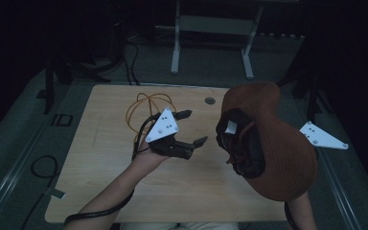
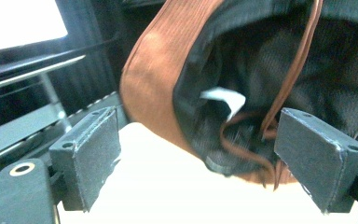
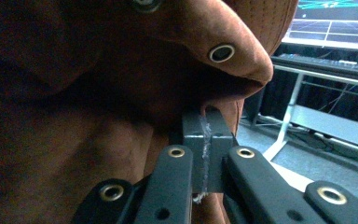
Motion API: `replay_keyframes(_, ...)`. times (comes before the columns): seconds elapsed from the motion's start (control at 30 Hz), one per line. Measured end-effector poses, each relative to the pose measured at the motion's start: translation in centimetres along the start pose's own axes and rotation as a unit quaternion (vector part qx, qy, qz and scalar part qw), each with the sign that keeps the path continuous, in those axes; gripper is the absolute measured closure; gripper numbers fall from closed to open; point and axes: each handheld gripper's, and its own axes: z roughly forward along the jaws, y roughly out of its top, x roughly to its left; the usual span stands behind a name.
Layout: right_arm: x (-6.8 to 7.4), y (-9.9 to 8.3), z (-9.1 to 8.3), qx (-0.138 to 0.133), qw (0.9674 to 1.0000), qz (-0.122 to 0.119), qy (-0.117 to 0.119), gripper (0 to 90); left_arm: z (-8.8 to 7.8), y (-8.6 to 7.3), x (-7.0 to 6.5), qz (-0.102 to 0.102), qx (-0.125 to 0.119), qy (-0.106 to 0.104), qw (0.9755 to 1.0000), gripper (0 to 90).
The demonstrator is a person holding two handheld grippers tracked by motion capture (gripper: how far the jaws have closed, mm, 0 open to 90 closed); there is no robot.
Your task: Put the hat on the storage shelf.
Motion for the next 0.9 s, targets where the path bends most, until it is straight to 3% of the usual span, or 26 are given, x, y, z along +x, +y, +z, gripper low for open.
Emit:
replay_keyframes(0.13,-0.2,0.5,1.1,-0.005,1.0,0.0,-0.005,90.0,-2.0,-1.4,0.3,-0.002,0.001,0.009,1.0,12.3)
replay_keyframes(0.27,-0.2,1.1,2.4,-0.006,0.9999,0.0,-0.012,90.0,-3.9,-3.2,0.8,-0.014,0.02,0.033,0.9992,11.5)
replay_keyframes(0.4,0.1,1.7,4.2,-0.006,0.9998,-0.002,-0.017,90.0,-6.1,-4.9,1.1,-0.023,0.021,0.046,0.9984,8.6)
replay_keyframes(0.6,0.6,2.6,6.7,-0.002,0.9999,-0.006,-0.015,90.0,-8.6,-7.0,1.4,-0.043,0.028,0.077,0.9957,7.7)
replay_keyframes(0.67,1.0,3.0,8.3,-0.003,0.9999,-0.006,-0.013,90.0,-9.7,-8.3,1.4,-0.059,0.028,0.091,0.9937,7.7)
replay_keyframes(0.9,1.6,3.9,12.0,0.002,0.9998,-0.009,-0.018,90.0,-11.5,-12.0,0.0,-0.029,0.056,0.135,0.9888,7.7)
